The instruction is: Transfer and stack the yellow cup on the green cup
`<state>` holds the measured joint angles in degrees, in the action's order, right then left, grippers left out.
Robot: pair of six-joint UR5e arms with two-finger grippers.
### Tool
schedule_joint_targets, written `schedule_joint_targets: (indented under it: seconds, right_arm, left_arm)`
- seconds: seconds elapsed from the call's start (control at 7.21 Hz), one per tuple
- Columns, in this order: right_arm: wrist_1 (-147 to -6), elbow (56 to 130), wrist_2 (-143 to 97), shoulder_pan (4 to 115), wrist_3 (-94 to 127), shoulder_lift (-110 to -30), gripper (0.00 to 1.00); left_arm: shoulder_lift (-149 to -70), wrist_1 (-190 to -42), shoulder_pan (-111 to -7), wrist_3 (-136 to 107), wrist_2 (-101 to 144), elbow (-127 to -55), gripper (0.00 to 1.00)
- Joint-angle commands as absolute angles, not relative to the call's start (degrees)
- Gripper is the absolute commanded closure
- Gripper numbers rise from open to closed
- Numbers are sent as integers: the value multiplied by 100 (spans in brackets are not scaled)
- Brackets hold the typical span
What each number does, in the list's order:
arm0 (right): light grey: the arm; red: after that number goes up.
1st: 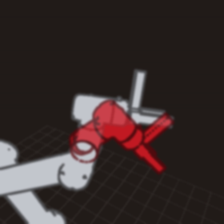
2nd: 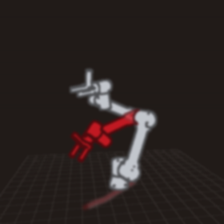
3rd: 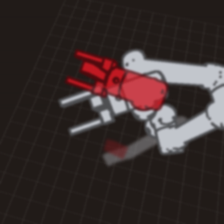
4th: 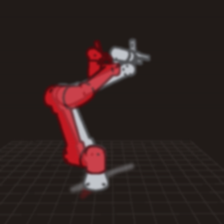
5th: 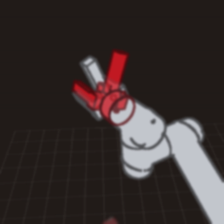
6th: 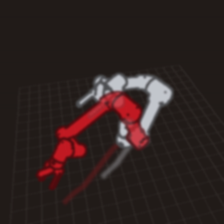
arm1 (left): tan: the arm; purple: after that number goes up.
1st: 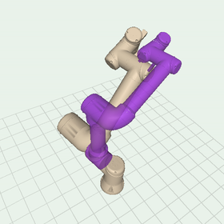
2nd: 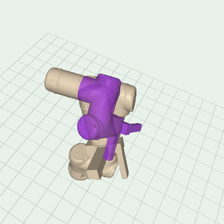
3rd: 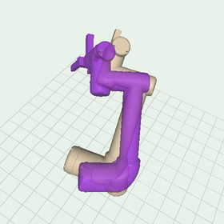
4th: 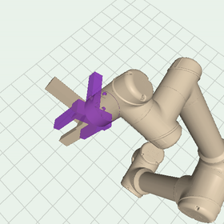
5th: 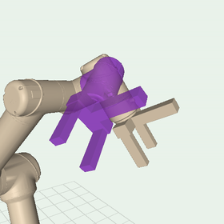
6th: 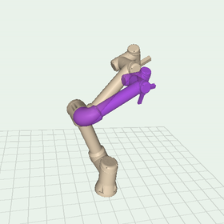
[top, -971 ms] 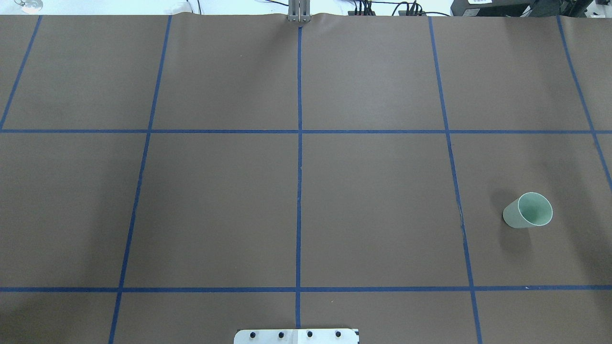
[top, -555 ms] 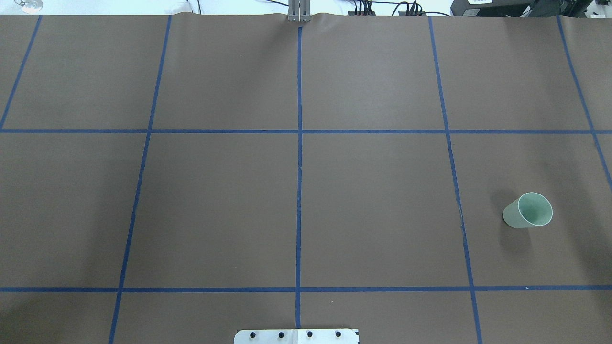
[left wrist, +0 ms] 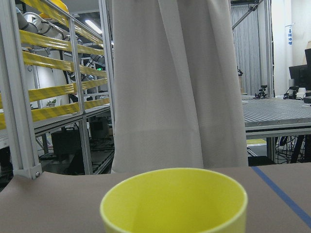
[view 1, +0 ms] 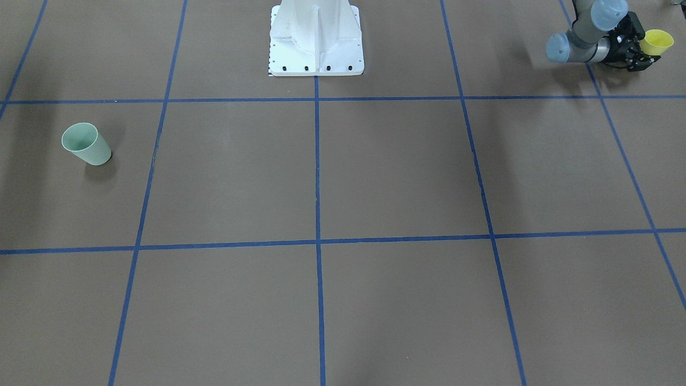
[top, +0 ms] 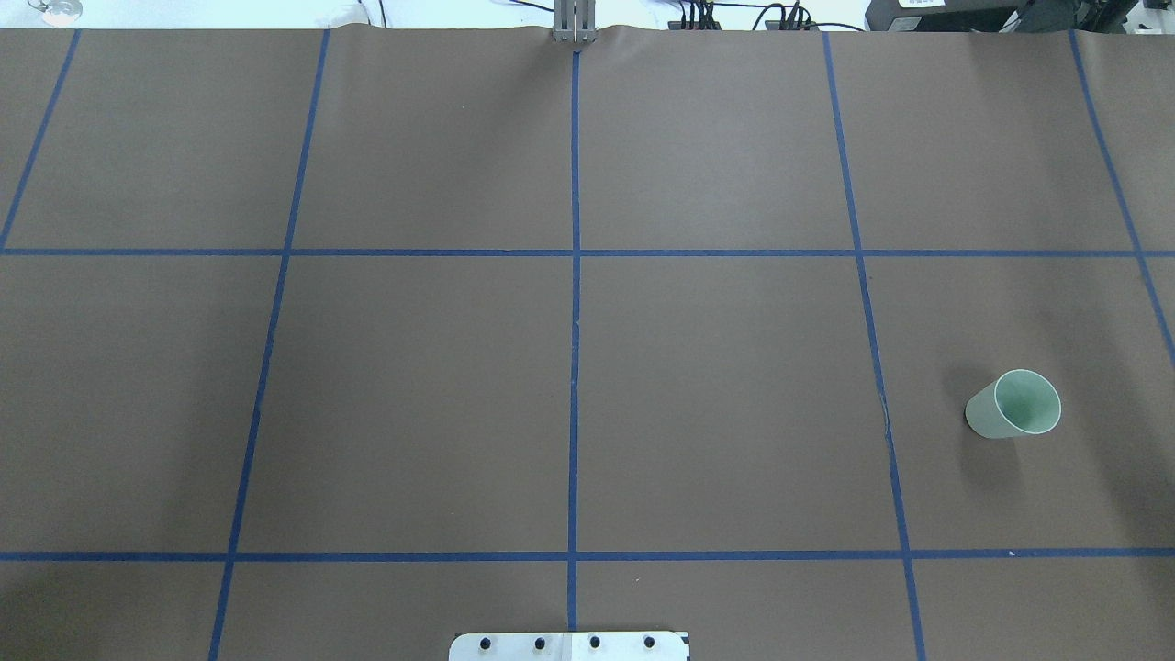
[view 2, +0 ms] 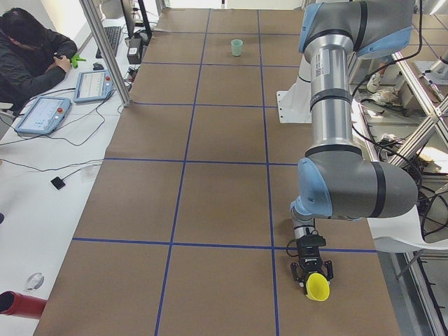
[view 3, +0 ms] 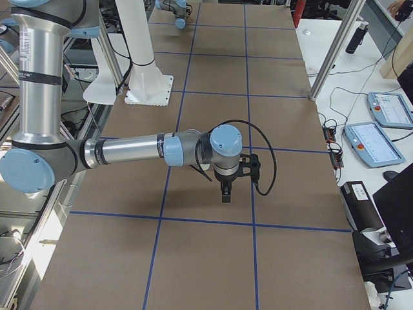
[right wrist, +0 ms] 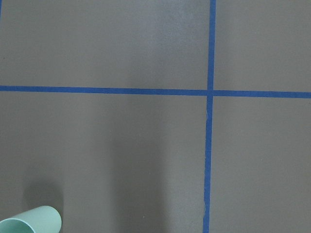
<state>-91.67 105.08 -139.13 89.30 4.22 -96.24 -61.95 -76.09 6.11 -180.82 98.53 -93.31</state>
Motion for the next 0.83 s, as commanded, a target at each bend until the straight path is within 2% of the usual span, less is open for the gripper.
schedule_joint_targets:
  seconds: [0.0, 0.28, 0.69]
  right_arm:
    - [-9167, 10512, -13922, 8930, 431, -9624, 0]
    - [-9167, 10512, -13922, 8930, 431, -9624, 0]
    - [-9167, 10485, -13931, 8930, 439, -9650, 0]
  left_arm:
    - [-5523, -8084, 615, -17808, 9853, -9465, 70]
    - [-4260, -8523, 615, -17256, 9809, -10463, 70]
    - [-3938, -8561, 266, -16008, 9791, -11046, 70]
